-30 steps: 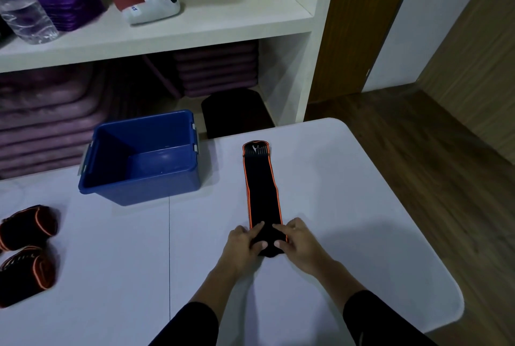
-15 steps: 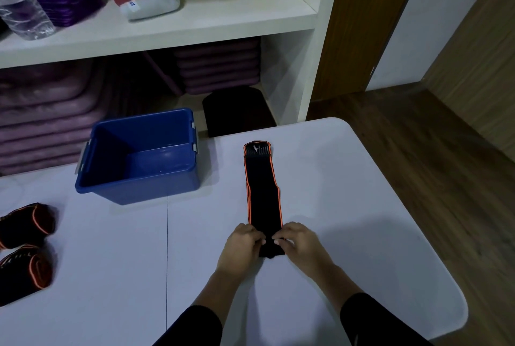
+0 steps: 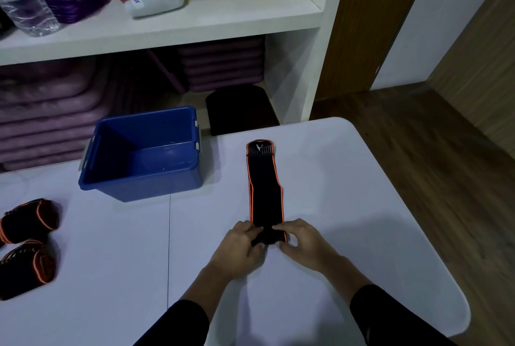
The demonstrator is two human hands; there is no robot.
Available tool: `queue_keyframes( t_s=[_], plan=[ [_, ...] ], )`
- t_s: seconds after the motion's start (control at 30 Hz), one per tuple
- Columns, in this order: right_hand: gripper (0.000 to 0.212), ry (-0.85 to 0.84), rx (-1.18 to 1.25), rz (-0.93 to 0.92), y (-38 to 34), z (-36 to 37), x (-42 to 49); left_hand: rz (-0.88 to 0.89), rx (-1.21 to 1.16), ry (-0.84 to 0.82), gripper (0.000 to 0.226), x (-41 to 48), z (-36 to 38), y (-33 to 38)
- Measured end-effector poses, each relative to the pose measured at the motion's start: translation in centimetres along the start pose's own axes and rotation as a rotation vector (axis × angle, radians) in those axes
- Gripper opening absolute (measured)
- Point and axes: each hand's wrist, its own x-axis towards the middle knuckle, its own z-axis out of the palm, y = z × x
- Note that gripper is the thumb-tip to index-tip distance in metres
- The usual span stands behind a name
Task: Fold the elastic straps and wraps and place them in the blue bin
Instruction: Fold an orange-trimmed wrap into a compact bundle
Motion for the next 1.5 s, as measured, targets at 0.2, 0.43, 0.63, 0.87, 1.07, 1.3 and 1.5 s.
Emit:
queue_keyframes(
  t_s=[0.2,0.43,0.63,0.87,1.07,1.3,1.5],
  plan=[
    [0.029,-0.004,0.122,0.107,-0.3,0.0,1.9,-0.198,-0.168,-0.041,0.033,2.1,-0.5,0.0],
    [0.024,0.027,0.15,0.329,-0.3,0.8,4.1,-0.475,-0.246,-0.025,0.026,4.1,0.6,0.6],
    [0.052,0.079,0.15,0.167,-0.1,1.0,4.8,-0.57,-0.298,0.247,0.037,3.7,0.8,1.4],
    [0.042,-0.015,0.068,0.166,0.2,1.8,5.5,-0.549,-0.275,0.217,0.043,4.2,1.3,1.5],
    [0.041,0.038,0.079,0.053,0.2,1.4,5.5,-0.497,-0.189,0.245,0.035,4.3,0.4,1.5],
    [0.012,0.101,0.028,-0.093,-0.2,-0.1,5.8,-0.219,-0.091,0.219,0.02,4.6,-0.4,0.5],
    [0.059,-0.08,-0.006,-0.15,1.4,-1.2,5.0,-0.079,-0.064,0.082,0.061,2.5,-0.5,-0.6]
  ],
)
